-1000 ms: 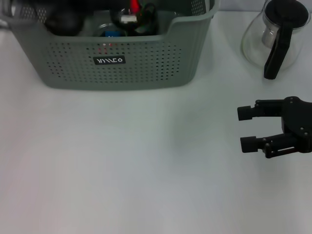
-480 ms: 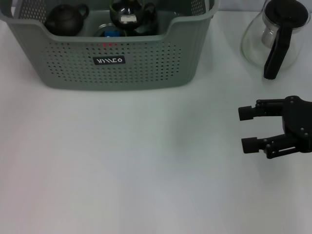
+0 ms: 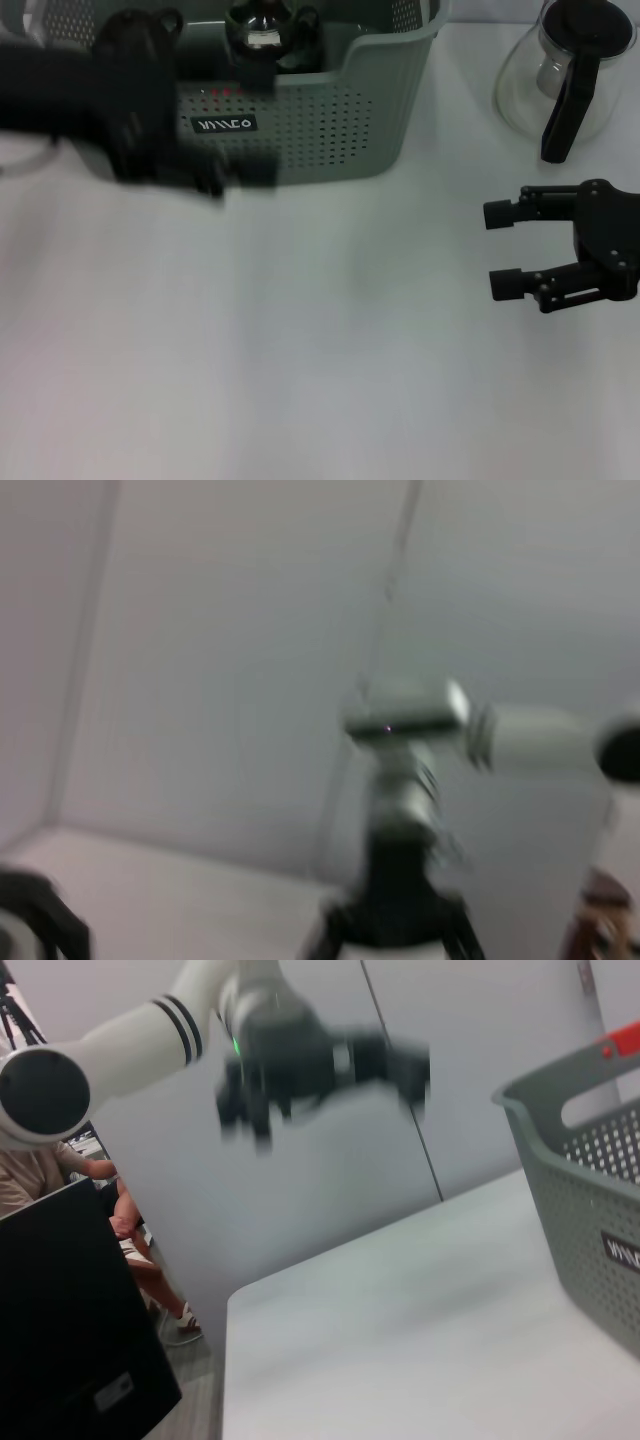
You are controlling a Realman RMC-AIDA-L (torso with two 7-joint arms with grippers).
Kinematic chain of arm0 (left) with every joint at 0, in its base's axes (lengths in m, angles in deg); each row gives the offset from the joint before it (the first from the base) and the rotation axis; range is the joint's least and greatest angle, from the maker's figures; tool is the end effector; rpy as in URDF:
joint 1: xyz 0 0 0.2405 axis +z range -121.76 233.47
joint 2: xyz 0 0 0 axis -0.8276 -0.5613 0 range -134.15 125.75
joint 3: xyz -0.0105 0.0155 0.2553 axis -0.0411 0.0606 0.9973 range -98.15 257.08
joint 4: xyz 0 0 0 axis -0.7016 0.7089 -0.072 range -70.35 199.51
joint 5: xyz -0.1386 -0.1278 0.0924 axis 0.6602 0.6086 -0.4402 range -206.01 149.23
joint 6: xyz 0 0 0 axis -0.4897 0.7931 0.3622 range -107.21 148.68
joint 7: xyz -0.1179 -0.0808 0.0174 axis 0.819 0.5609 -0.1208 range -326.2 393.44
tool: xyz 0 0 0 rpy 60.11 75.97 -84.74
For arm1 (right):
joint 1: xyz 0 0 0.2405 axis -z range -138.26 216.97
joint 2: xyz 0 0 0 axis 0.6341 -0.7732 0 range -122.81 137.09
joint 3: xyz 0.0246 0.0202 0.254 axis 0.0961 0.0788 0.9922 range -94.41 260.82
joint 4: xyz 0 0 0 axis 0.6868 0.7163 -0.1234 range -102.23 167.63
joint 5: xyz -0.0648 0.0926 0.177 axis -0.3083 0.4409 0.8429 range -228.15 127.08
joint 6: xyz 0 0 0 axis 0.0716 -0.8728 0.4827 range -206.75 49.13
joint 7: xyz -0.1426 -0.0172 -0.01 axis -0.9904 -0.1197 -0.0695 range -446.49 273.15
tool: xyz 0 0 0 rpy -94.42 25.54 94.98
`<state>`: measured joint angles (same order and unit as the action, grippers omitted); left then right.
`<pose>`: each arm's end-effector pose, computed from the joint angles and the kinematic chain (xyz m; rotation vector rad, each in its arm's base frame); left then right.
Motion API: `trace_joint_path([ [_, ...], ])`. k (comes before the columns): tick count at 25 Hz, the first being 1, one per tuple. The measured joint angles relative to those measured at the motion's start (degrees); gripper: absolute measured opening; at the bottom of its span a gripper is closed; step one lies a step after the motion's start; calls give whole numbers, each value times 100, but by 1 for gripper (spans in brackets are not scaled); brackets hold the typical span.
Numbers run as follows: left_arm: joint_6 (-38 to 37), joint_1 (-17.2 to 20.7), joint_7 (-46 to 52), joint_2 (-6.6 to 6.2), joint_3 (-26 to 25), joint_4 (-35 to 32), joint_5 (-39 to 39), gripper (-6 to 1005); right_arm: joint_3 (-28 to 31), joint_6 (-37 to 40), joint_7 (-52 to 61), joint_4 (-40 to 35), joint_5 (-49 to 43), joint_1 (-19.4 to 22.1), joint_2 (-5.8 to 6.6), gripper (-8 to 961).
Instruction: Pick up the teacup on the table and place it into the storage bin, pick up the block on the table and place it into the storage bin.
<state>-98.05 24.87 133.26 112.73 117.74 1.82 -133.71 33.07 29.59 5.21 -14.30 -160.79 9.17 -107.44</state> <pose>-0.1875 0.3034 0.0916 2.9764 0.3701 0.9020 0.2263 0.3049 0.0349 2.9280 -0.5506 -0.6823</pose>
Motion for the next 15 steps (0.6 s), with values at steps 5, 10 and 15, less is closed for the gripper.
trace_joint_path([
  [5,846,239,-1058,149,437,624,-658,907,72,-375,-734,417,-26,-158,-69,917],
  [10,1903,138,-1317,178,467,1371,-1257,939,-27,-1034,-1485,725,-174,-317,-294,917],
  [15,2422,95,-1353,191,574,1686,-1423,938,-197,-1638,-1819,827,-545,-481,-558,916],
])
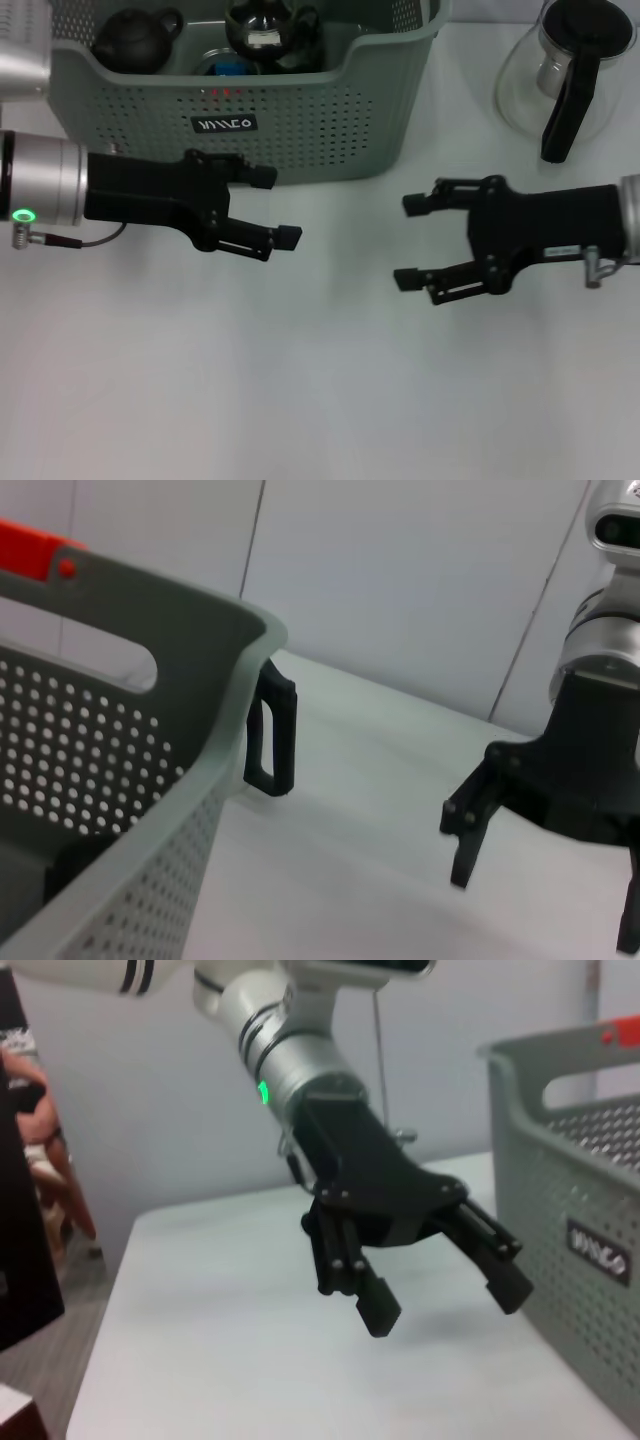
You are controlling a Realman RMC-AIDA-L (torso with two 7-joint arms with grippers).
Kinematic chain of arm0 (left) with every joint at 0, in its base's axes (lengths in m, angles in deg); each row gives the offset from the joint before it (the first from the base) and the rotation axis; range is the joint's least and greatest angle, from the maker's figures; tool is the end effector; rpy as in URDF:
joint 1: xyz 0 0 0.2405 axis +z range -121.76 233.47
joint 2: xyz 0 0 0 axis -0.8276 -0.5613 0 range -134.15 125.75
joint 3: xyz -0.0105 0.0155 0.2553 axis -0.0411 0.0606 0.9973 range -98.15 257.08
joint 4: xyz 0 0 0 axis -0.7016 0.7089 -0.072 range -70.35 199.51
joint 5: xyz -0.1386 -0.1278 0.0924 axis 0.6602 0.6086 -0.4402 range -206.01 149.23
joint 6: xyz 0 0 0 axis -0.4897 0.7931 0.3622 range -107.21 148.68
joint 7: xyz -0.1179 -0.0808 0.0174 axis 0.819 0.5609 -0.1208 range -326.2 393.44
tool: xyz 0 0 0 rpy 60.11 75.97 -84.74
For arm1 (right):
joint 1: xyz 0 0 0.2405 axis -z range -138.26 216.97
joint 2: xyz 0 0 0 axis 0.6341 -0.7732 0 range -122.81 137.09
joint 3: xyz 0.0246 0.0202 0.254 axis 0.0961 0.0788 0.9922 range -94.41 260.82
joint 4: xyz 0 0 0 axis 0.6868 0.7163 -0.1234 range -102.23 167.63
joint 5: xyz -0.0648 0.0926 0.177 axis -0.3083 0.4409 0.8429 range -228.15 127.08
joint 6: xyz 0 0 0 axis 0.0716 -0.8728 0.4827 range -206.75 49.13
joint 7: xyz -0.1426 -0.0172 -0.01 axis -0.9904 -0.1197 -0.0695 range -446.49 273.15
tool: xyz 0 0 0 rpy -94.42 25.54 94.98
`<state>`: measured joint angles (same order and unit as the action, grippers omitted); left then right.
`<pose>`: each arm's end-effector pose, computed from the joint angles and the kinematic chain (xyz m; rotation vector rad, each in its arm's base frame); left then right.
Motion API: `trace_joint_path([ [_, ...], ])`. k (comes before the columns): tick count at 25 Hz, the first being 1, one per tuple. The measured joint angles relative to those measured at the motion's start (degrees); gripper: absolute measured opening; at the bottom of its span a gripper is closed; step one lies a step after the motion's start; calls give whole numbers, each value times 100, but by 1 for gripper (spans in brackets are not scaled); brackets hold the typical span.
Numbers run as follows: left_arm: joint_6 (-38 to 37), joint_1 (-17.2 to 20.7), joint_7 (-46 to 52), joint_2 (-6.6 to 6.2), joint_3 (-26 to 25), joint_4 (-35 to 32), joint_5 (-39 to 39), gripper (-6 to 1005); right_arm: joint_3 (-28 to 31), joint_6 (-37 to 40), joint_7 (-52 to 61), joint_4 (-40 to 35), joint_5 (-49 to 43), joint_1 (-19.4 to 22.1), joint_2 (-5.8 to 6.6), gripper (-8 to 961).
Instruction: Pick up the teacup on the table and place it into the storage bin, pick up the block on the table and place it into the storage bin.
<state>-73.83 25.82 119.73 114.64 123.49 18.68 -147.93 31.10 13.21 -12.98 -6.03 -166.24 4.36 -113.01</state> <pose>-0.2519 0.3242 0.0087 -2.8804 -0.6034 -0.5456 0.2186 0.3269 -0.0342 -3.0326 0.2468 0.5833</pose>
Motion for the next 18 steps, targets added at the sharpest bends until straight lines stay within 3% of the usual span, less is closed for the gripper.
trace_joint_path([
  [6,47,34,-20,15,114,48,-55,939,-299,-338,-23,236,-23,-125,21,916],
  [18,178,80,-86,44,124,267,-290,934,-393,-318,12,184,-39,-63,53,910],
])
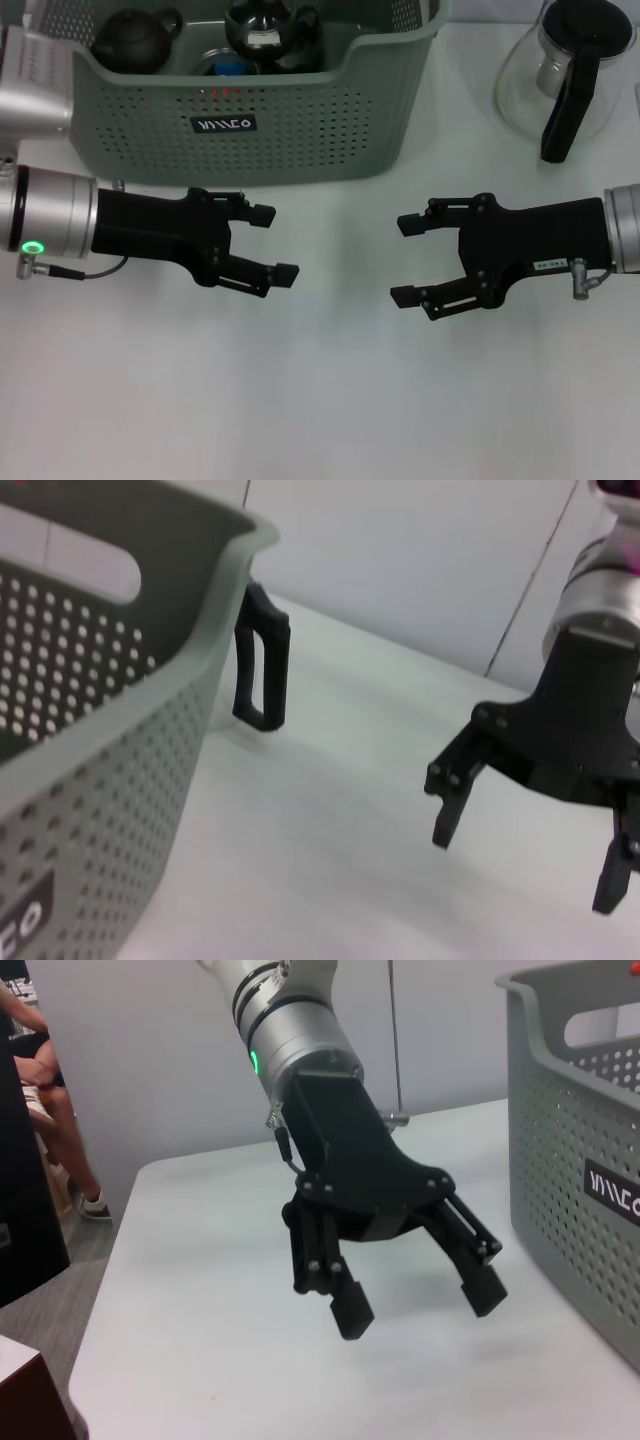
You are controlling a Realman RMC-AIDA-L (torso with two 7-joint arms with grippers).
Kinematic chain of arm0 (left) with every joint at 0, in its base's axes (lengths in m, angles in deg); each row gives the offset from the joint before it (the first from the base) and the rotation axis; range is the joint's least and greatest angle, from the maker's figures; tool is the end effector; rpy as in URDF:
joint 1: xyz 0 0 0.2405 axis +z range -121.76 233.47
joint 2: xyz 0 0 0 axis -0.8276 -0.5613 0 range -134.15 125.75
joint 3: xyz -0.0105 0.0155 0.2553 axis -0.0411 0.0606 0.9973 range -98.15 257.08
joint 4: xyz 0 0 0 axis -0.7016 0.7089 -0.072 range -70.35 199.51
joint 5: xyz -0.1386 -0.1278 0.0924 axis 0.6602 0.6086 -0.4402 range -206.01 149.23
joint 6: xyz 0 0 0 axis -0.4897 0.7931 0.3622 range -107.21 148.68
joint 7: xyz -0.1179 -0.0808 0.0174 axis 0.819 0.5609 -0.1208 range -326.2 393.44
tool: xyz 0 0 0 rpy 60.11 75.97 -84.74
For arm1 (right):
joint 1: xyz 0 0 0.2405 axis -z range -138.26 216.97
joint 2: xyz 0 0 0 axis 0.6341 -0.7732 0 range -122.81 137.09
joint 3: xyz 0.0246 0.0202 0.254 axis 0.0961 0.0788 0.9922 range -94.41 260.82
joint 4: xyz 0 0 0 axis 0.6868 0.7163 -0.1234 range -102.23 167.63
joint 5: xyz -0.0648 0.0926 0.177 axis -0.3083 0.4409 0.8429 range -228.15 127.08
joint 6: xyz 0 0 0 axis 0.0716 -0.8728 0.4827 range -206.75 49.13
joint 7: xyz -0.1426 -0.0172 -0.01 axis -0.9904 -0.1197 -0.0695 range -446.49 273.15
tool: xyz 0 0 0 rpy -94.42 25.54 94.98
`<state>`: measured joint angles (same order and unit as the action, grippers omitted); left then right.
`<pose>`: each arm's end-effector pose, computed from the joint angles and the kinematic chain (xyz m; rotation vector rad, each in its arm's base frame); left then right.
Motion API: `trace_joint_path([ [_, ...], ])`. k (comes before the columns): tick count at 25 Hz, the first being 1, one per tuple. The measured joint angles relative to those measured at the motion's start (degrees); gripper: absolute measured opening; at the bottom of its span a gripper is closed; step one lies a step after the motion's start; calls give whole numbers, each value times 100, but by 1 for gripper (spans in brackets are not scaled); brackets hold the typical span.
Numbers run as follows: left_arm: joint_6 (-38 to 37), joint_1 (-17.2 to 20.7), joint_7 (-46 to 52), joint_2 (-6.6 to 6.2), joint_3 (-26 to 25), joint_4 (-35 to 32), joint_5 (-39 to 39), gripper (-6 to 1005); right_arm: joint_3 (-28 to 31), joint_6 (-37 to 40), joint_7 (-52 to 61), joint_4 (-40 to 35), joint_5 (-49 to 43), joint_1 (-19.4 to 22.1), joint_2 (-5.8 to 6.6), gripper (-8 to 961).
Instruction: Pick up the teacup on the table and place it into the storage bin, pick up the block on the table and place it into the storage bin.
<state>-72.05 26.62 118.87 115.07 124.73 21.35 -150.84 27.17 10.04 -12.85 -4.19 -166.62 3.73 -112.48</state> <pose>-0.2654 0.3138 -0.0071 -2.9110 -0.6654 -0.4708 0.2229 0.3274 -0.0447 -3.0662 0.2478 0.4872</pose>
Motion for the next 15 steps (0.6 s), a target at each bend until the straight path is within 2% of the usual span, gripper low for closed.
trace_joint_path([
  [15,-40,-10,29,8,32,34,-229,934,-12,1,35,5,-55,21,14,911],
])
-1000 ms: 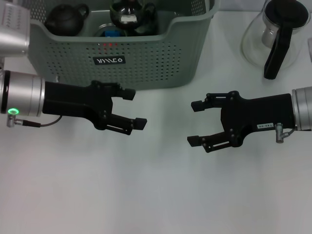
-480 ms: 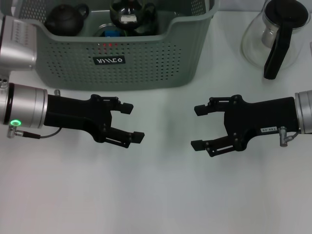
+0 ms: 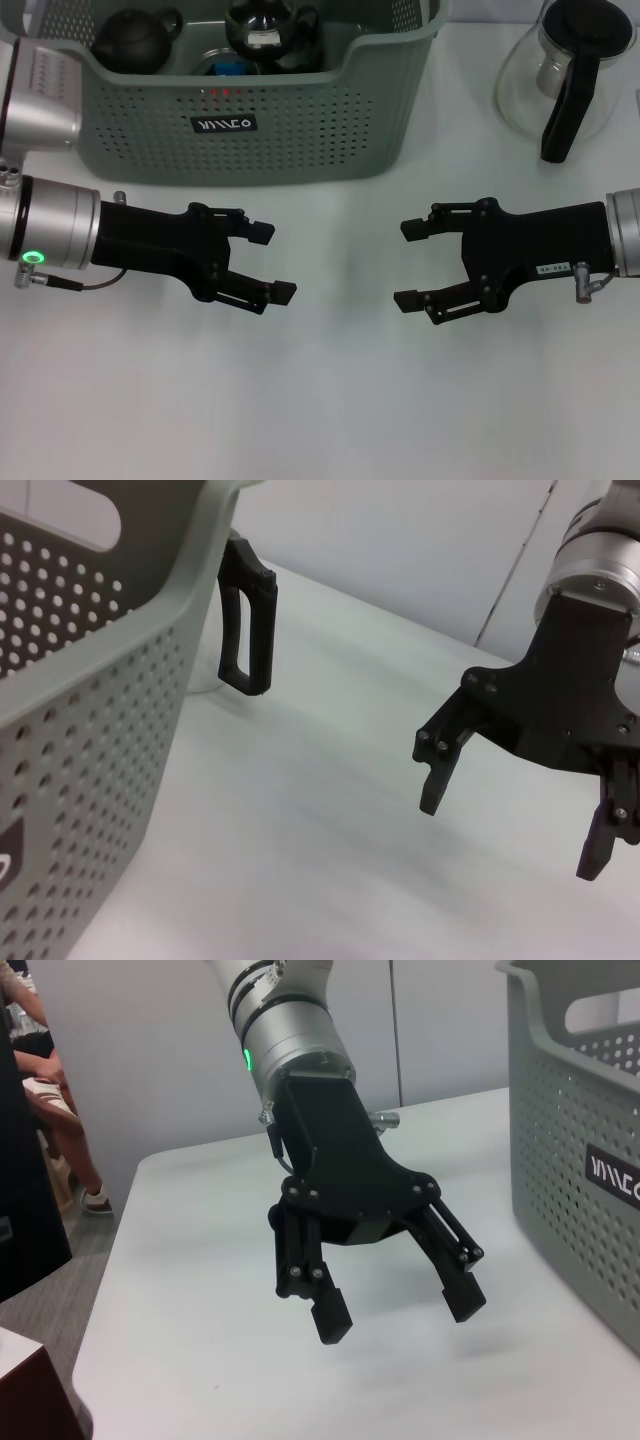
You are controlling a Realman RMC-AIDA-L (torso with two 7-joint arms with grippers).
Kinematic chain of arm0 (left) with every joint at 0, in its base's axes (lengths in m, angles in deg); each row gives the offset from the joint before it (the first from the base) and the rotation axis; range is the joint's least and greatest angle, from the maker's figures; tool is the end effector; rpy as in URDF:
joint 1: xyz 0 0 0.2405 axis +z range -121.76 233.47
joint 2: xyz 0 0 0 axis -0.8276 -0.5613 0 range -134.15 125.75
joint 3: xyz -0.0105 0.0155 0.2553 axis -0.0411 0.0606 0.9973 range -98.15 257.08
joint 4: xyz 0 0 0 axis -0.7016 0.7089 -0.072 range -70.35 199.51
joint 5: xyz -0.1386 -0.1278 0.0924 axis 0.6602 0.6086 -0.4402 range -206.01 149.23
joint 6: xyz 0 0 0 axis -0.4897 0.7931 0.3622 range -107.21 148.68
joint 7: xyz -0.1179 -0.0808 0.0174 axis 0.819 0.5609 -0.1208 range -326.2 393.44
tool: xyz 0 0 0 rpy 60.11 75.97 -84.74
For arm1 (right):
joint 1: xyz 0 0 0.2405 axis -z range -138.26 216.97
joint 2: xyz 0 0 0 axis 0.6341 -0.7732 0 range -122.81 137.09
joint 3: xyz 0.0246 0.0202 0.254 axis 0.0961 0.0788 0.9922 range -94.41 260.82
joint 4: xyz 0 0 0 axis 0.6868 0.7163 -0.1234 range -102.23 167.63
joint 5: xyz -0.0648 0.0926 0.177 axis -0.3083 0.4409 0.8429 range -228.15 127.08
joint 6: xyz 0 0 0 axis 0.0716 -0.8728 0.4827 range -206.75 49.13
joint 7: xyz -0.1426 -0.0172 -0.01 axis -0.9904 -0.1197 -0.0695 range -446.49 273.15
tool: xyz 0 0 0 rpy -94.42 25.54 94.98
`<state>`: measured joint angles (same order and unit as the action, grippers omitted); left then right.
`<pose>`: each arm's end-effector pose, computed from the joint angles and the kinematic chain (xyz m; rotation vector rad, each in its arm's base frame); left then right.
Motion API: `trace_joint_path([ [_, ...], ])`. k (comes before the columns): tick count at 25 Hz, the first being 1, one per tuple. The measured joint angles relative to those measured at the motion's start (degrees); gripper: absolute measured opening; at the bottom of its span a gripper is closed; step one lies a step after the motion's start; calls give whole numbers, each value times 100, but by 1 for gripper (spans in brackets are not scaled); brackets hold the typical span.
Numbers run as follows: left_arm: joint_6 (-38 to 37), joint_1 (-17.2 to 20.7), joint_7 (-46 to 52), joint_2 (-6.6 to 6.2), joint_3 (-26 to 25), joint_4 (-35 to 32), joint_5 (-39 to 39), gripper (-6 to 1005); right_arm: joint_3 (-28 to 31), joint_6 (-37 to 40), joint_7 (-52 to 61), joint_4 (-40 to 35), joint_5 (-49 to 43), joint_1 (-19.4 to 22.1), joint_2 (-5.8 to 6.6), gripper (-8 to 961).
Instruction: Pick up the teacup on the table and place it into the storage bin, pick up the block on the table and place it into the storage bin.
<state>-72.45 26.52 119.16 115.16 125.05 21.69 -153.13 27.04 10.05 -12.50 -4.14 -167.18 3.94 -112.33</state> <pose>-0.2688 0.3094 -0.0112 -2.9442 -0.6834 -0.4207 0.2260 0.3261 -0.0445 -3.0723 0.2617 0.4691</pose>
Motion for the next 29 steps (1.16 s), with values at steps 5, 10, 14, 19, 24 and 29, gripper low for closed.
trace_joint_path([
  [5,-8,-6,21,5,53,0,0,934,13,6,150,-16,-124,-12,4,911],
  [10,-11,-17,81,9,91,0,0,934,9,9,266,-25,-161,-48,16,911],
  [14,-44,-20,114,9,91,-2,1,934,1,18,286,-26,-161,-59,45,911],
  [19,-50,-25,117,8,91,-8,2,934,28,21,288,-26,-161,-61,58,911],
  [24,-51,-43,120,-1,91,-3,2,934,39,27,291,-25,-160,-46,57,911],
  [29,-51,-55,119,-1,91,-13,3,934,44,27,296,-25,-147,-39,71,911],
])
